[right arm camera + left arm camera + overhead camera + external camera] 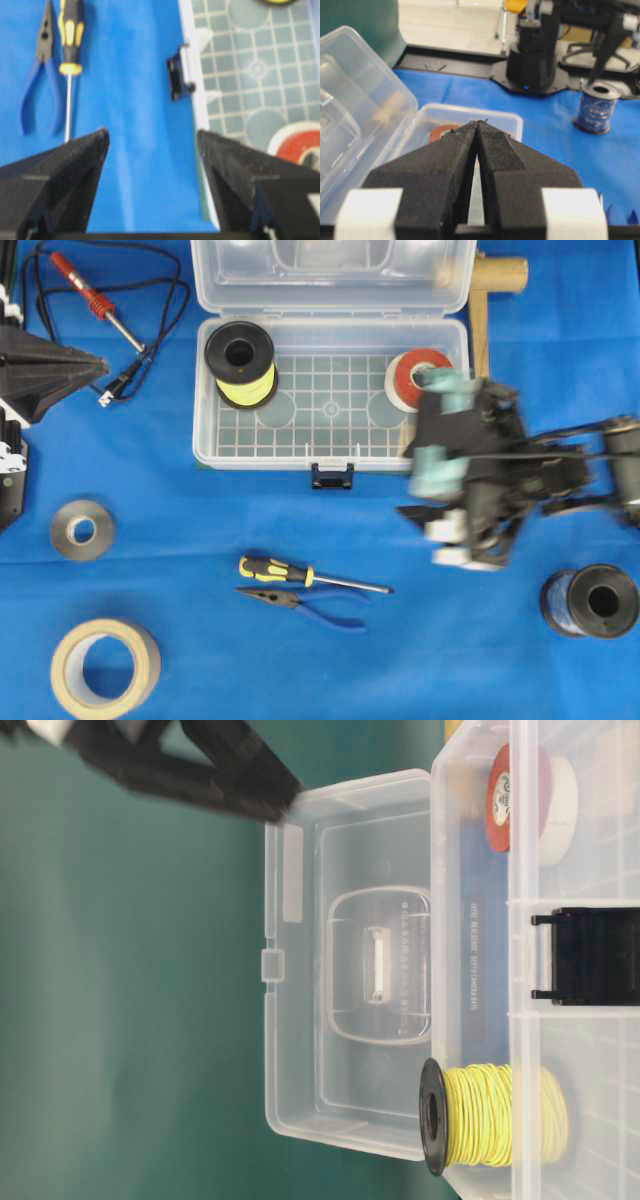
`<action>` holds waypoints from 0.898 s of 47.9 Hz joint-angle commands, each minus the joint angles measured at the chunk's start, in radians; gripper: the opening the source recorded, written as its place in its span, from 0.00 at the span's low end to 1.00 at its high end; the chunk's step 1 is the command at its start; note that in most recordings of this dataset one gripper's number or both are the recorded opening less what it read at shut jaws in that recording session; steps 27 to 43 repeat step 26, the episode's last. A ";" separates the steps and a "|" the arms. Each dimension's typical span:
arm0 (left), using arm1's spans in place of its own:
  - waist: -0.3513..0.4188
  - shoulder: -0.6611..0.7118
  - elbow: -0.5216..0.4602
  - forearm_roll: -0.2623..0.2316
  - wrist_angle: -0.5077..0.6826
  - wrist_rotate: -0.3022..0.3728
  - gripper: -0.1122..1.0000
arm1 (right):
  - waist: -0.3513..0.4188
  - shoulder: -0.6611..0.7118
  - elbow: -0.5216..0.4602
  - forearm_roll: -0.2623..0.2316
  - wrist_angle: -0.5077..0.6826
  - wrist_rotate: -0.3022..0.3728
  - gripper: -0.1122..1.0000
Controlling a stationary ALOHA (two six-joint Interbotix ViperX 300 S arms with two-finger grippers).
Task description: Pick the screwdriver from the toolbox among several items.
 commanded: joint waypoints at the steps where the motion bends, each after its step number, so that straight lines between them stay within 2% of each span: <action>1: 0.003 0.003 -0.008 -0.002 0.002 -0.002 0.11 | 0.003 -0.149 0.100 -0.035 -0.091 0.002 0.76; 11: 0.003 0.003 -0.002 -0.002 0.005 0.002 0.11 | -0.006 -0.445 0.347 -0.133 -0.210 0.002 0.76; 18: 0.003 0.005 0.002 -0.002 0.005 0.002 0.11 | -0.034 -0.621 0.500 -0.152 -0.276 0.002 0.76; 24: 0.003 0.003 0.006 -0.002 0.006 0.002 0.11 | -0.069 -0.736 0.604 -0.149 -0.318 0.002 0.76; 26: 0.002 0.005 0.006 -0.002 0.005 0.002 0.11 | -0.083 -0.765 0.629 -0.147 -0.324 0.002 0.76; 43: 0.002 0.005 0.006 -0.002 0.005 0.002 0.11 | -0.083 -0.765 0.629 -0.147 -0.324 0.002 0.76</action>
